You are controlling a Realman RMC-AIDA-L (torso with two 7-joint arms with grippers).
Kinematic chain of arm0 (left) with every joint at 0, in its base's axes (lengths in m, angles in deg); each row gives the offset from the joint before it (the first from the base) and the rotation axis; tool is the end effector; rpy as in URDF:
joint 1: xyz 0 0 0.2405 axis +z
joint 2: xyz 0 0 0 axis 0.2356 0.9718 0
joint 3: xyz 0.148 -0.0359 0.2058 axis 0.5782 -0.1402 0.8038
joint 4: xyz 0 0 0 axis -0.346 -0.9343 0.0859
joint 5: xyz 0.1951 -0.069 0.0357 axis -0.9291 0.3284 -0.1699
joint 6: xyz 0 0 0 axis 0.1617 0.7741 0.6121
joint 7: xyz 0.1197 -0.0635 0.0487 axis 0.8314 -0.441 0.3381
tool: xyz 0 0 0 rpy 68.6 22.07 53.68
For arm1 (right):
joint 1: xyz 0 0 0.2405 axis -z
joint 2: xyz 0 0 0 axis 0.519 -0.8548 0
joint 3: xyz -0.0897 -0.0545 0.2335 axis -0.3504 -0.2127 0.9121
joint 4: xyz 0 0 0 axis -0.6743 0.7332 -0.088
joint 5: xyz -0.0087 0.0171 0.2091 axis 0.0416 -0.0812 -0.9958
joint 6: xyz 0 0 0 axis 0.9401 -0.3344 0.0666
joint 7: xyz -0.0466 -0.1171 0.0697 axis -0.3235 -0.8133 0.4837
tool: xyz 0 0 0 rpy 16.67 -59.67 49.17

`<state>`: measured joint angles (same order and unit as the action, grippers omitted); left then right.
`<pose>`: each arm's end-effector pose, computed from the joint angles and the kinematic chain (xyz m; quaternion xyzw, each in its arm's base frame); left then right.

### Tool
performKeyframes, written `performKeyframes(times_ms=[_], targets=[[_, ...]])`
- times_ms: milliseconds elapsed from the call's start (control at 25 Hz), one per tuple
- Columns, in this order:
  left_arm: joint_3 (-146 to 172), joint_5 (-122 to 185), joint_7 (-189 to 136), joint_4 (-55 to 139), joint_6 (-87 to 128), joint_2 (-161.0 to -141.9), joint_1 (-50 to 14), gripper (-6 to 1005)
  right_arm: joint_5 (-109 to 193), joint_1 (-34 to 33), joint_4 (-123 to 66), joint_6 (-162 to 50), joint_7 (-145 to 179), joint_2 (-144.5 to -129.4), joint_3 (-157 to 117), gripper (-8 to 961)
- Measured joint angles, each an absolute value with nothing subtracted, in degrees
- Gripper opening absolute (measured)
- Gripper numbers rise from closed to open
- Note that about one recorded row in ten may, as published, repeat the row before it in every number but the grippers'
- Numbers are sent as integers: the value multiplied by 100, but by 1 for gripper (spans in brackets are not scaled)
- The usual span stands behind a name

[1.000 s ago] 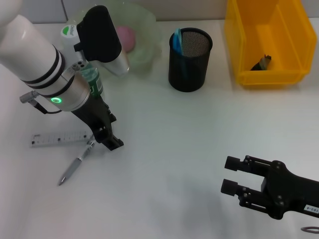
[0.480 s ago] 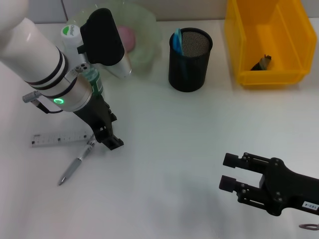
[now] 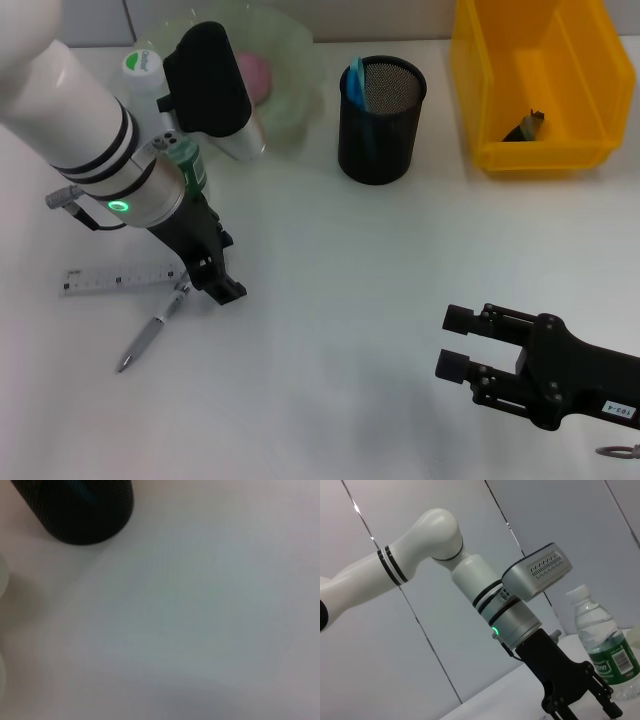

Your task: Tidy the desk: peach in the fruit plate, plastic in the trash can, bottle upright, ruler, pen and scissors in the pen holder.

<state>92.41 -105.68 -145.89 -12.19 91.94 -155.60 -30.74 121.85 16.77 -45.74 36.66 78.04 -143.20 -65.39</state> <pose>-0.1896 0.3762 -0.0487 -0.9586 -0.1006 0.2500 0.0921 0.2945 0.2088 -0.0375 -0.8752 0.2696 0.3963 0.0648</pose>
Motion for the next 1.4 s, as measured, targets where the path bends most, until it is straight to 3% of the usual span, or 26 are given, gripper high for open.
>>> performKeyframes(times_ms=[680, 1120, 1400], targets=[[9313, -10617, -14622, -1150, 9130, -15560, -3075, 691, 12182, 1620, -4562, 3667, 7811, -14320, -6540, 619], [9330, -10666, -14594, -1123, 9105, -15560, -3080, 596, 12173, 1606, -4504, 3699, 7814, -14320, -6540, 619], [9336, -10680, -14583, -1123, 9103, -15560, -3077, 587, 12163, 1594, -4504, 3702, 7814, -14320, -6540, 619]])
